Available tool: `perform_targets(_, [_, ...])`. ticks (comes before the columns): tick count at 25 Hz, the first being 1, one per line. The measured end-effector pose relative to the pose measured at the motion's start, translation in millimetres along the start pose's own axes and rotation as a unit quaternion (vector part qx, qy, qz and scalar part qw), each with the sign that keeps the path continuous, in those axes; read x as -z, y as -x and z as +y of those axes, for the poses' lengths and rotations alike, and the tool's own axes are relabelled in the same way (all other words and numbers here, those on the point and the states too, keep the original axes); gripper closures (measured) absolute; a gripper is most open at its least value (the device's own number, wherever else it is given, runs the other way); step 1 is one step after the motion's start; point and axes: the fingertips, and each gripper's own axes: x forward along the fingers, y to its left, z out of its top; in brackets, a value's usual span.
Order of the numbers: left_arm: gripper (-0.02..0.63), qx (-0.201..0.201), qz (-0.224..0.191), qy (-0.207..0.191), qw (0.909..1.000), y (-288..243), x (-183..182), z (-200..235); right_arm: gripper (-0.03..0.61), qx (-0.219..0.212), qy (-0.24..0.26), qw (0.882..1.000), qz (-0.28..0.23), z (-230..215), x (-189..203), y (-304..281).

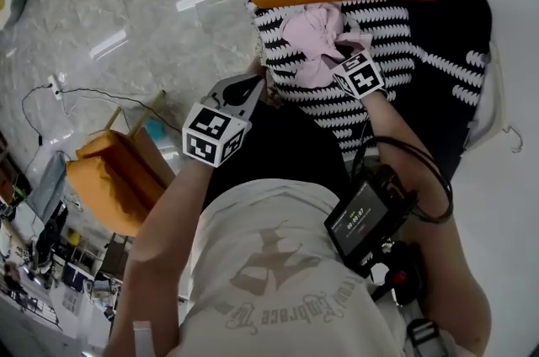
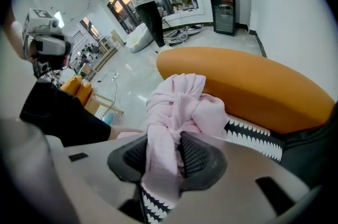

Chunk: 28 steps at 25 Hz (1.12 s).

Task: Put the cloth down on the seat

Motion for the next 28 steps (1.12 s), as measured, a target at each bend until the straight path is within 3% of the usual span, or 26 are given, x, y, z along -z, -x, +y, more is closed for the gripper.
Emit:
perform_targets(5, [0.601, -0.003, 0.008, 0.003, 1.0000, -3, 9, 3, 0.423, 0.035, -0.044, 0.998, -0.006, -17, 7, -16])
perform_targets(14, [0.601, -0.005, 0.012, 0.017, 0.9998, -11, 15, 23, 0.422, 0.056, -0.065, 0.996, 0.005, -40, 30, -43])
perform_targets(28, [0.601, 0.015, 0.029, 0.021, 0.9992, -36, 22, 25, 0.402, 0.087, -0.076, 0.992, -0.044, -49, 34, -45])
